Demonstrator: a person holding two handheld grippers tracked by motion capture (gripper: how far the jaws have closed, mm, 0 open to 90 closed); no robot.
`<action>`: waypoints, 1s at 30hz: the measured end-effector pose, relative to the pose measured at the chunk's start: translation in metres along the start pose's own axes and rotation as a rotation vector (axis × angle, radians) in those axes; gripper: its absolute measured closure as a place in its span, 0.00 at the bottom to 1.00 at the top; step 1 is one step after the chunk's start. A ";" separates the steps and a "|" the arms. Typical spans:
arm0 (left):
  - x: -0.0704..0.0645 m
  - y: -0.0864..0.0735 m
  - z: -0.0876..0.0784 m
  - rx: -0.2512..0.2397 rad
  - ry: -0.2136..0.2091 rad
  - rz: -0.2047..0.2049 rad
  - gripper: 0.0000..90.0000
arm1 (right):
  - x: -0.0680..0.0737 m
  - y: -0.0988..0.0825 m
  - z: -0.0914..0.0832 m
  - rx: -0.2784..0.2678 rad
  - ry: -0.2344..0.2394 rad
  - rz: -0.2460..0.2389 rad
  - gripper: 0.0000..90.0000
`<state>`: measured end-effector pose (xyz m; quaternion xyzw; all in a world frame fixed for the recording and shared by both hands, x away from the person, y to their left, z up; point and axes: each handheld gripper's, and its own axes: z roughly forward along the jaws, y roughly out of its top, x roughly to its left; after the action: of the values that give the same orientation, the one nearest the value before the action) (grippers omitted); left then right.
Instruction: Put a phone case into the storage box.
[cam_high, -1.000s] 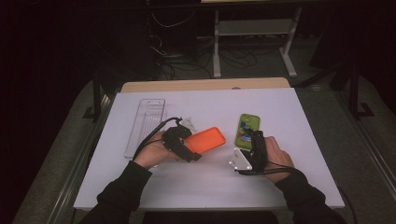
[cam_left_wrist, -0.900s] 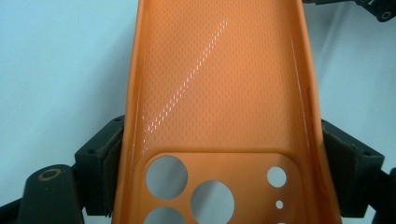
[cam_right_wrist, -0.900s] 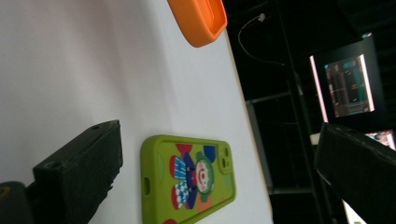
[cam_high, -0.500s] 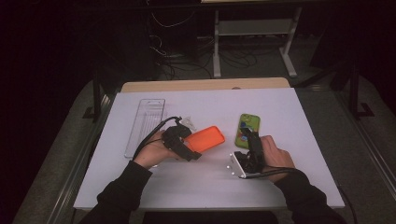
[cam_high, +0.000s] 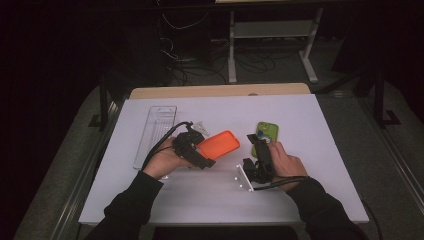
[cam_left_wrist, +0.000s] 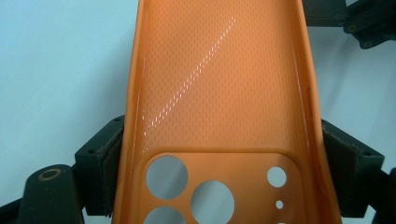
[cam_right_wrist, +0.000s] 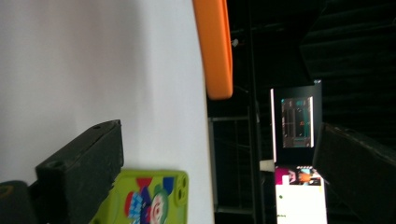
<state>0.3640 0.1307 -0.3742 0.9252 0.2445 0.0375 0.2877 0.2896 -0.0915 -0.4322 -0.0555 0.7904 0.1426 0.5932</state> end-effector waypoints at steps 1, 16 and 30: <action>0.000 0.000 0.000 0.000 0.000 -0.001 0.17 | -0.001 0.001 0.001 -0.004 -0.004 -0.004 0.02; 0.001 0.001 -0.001 0.010 0.009 0.007 0.17 | 0.000 0.030 0.020 -0.070 -0.069 -0.057 0.14; -0.001 0.002 0.002 0.016 0.018 0.035 0.17 | 0.009 0.039 0.020 -0.152 -0.087 -0.084 0.57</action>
<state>0.3637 0.1280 -0.3746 0.9311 0.2314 0.0491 0.2775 0.2953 -0.0475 -0.4402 -0.1270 0.7478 0.1793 0.6266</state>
